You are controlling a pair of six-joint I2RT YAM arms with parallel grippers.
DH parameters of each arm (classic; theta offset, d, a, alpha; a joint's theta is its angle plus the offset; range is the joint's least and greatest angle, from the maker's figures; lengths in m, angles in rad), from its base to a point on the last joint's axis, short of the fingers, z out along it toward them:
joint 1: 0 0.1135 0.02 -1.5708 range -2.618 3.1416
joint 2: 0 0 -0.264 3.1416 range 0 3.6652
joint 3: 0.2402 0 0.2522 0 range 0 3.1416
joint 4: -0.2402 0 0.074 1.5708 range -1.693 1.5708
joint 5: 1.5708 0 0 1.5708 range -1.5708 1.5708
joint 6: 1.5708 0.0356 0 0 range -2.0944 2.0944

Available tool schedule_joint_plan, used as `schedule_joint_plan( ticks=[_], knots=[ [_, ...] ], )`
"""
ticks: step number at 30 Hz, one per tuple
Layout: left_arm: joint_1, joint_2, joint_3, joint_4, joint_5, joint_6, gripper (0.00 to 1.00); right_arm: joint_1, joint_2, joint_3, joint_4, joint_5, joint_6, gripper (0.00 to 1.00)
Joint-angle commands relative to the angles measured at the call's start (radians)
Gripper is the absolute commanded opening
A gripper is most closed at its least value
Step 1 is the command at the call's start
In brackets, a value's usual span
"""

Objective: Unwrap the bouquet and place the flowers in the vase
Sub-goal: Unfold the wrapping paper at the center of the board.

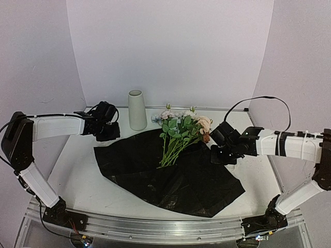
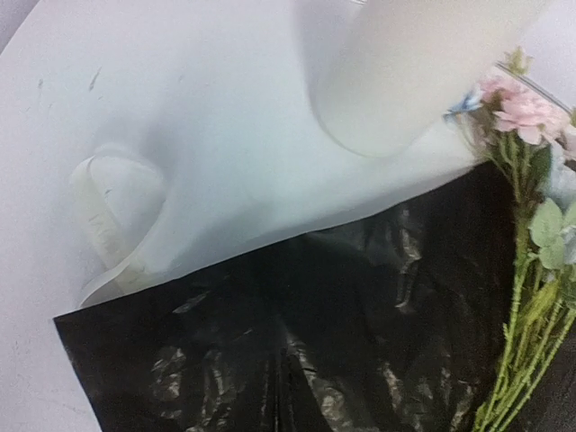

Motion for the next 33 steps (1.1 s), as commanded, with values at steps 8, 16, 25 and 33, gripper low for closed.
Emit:
schedule_joint_plan(
  ticks=[8,16,25,33],
  knots=[
    [-0.058,0.168,0.146,0.14,0.175,0.046,0.0,-0.061,0.245,0.191,0.175,-0.13,-0.187,0.0],
    [-0.07,0.317,0.231,0.214,0.19,0.049,0.0,-0.146,0.379,0.258,0.238,-0.215,-0.23,0.0],
    [-0.072,0.44,0.304,0.257,0.201,0.053,0.0,-0.233,0.486,0.299,0.285,-0.296,-0.263,0.0],
    [-0.072,0.518,0.338,0.264,0.174,0.049,0.0,-0.296,0.571,0.328,0.297,-0.342,-0.274,0.0]
  ],
)
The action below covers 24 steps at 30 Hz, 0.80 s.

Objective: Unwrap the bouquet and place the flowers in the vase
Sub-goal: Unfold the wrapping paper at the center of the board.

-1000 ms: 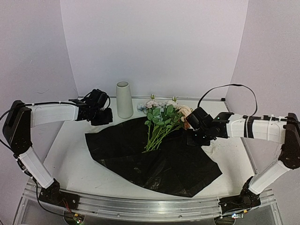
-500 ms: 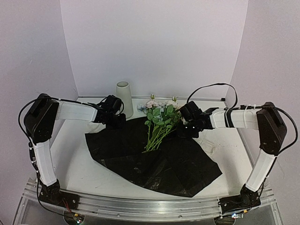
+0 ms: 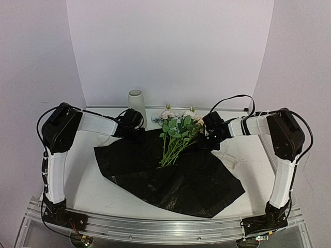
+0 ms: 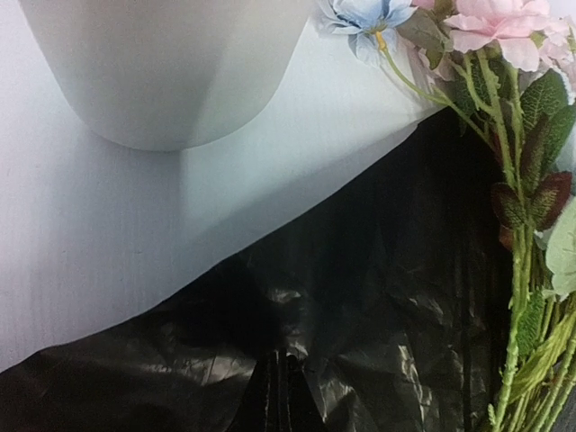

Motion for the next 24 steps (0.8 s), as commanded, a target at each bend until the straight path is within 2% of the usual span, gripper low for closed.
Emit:
schedule_joint_plan(
  ticks=[1,12,24],
  knots=[
    [-0.003,0.039,0.051,0.036,-0.025,0.003,0.0,-0.034,0.052,0.039,-0.008,-0.045,-0.018,0.0],
    [-0.003,0.144,0.102,0.037,-0.062,-0.016,0.0,-0.131,0.15,0.062,-0.005,-0.074,-0.021,0.0],
    [-0.004,0.283,0.286,0.038,-0.04,-0.039,0.0,-0.232,0.215,0.169,-0.004,-0.093,-0.046,0.0]
  ],
)
